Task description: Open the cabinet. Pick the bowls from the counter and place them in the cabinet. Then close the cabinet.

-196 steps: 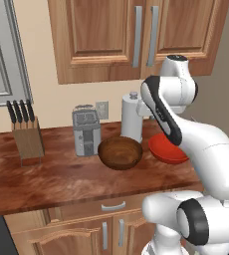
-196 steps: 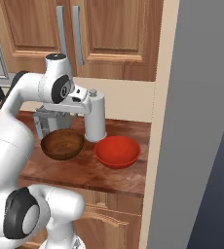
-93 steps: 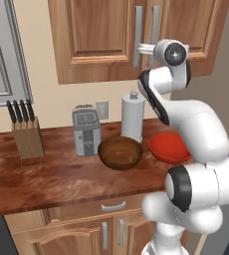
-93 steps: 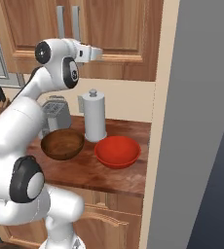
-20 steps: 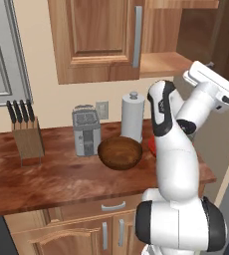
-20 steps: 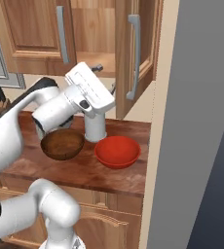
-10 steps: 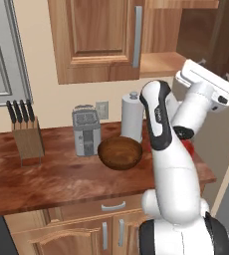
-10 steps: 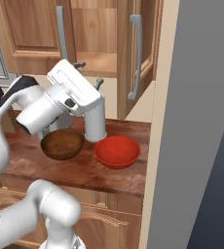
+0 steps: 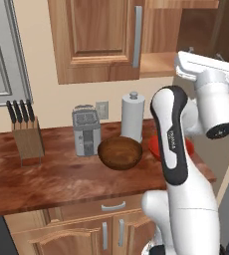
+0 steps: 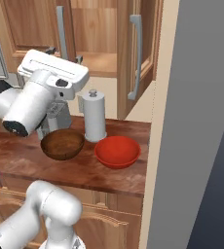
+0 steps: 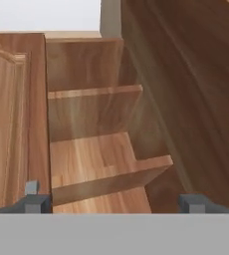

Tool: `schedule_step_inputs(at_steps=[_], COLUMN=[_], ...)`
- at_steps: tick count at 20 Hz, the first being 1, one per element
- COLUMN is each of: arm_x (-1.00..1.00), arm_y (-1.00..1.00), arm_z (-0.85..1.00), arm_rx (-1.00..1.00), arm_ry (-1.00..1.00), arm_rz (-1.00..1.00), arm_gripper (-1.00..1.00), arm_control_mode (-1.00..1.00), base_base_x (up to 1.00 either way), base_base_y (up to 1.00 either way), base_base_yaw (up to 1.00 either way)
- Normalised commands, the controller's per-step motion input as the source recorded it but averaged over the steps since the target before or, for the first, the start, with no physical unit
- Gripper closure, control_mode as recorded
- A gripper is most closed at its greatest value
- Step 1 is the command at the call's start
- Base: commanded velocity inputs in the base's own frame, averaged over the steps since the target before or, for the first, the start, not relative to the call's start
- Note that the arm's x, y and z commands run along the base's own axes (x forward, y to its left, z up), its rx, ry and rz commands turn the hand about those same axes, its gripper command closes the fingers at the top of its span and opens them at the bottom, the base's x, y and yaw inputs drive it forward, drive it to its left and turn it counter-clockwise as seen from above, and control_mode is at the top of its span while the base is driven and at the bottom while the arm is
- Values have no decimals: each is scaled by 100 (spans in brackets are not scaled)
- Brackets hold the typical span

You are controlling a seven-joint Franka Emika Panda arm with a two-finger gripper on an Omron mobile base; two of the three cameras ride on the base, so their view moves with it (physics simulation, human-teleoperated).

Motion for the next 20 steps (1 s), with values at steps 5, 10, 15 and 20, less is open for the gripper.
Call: schedule_step_inputs(at_steps=[5,10,15,20], arm_x=[-5,-1,36,57], arm_y=[48,67,27,0], arm_z=[1,-5,-20,-13], arm_rx=[-5,-5,-1,0], arm_ry=[7,0,2,0], arm_rz=[8,3,9,16], arm_gripper=[-100,-100,-100,-100], arm_control_mode=[-100,-100,-100,-100], base_base_x=[0,0,0,0], base_base_y=[0,0,0,0], base_base_yaw=[0,0,0,0])
